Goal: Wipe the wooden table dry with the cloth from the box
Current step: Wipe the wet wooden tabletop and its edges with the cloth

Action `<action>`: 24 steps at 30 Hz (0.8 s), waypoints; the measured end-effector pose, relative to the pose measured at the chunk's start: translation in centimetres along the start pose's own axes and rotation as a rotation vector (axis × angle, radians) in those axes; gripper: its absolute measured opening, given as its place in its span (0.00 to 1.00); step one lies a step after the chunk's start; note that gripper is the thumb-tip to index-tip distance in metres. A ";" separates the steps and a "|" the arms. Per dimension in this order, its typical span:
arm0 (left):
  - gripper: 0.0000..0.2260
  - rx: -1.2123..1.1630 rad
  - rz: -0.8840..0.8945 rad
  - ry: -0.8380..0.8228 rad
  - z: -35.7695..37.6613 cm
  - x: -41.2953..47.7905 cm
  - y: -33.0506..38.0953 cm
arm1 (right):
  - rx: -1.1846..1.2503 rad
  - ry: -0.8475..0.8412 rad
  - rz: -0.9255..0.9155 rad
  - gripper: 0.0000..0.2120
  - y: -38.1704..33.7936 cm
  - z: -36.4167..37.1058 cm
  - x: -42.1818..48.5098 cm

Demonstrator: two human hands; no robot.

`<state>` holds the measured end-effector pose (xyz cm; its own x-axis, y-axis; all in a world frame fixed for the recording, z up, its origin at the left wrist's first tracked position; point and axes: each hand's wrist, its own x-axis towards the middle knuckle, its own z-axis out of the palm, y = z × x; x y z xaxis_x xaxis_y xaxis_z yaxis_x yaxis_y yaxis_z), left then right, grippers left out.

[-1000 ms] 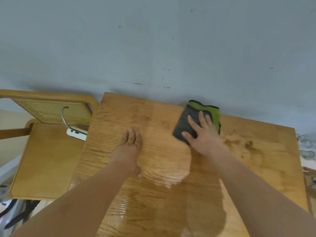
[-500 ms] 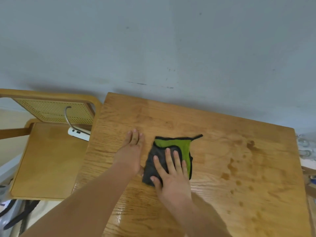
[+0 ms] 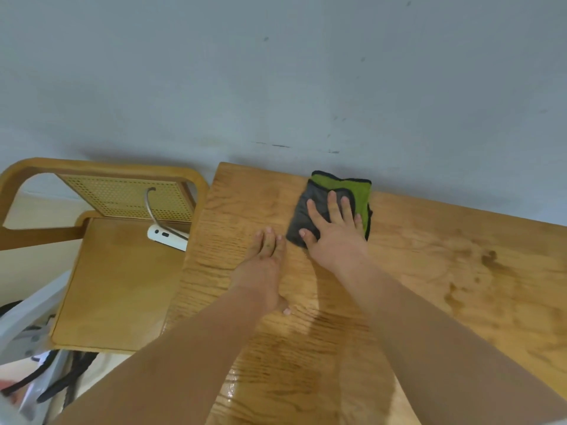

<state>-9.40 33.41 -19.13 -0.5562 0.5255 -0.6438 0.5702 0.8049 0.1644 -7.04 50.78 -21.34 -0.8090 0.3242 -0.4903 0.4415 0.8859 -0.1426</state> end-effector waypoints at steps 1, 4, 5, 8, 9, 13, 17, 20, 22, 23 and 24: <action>0.61 -0.057 0.013 0.016 0.5 -0.5 -0.5 | 0.010 -0.002 0.013 0.32 -0.5 0.5 -0.8; 0.52 -0.163 0.026 0.118 1.7 -3.1 -3.4 | 0.003 0.002 0.025 0.32 -3.0 2.0 -2.9; 0.48 -0.153 0.029 0.140 1.9 -4.1 -4.7 | -0.005 -0.004 0.014 0.32 -4.2 2.5 -3.7; 0.44 -0.144 -0.008 0.130 2.4 -7.4 -7.6 | -0.018 -0.045 -0.073 0.32 -8.7 5.0 -7.1; 0.43 -0.146 -0.022 0.129 2.7 -8.1 -8.1 | -0.011 -0.044 -0.111 0.32 -10.1 6.3 -8.4; 0.44 -0.119 0.016 0.110 3.5 -10.3 -8.7 | 0.026 -0.004 -0.202 0.32 -12.0 11.1 -14.1; 0.38 0.012 0.217 0.071 6.5 -12.2 -6.5 | 0.016 -0.022 -0.151 0.32 -8.1 13.2 -19.6; 0.33 0.120 0.337 0.045 9.3 -13.5 -3.7 | 0.013 -0.046 -0.041 0.31 -3.8 14.2 -23.9; 0.29 0.173 0.403 0.045 10.4 -14.3 -2.2 | 0.036 -0.060 0.061 0.32 -0.5 14.4 -26.2; 0.26 0.173 0.424 0.056 10.7 -14.7 -1.5 | 0.042 -0.069 0.115 0.33 1.3 14.3 -27.1; 0.25 0.154 0.433 0.063 10.8 -15.1 -0.9 | 0.045 -0.083 0.162 0.33 3.0 14.0 -27.8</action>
<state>5.03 21.80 -17.61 -0.2799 0.8238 -0.4929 0.8385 0.4598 0.2924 22.23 39.72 -20.19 -0.6920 0.4308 -0.5793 0.5814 0.8082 -0.0935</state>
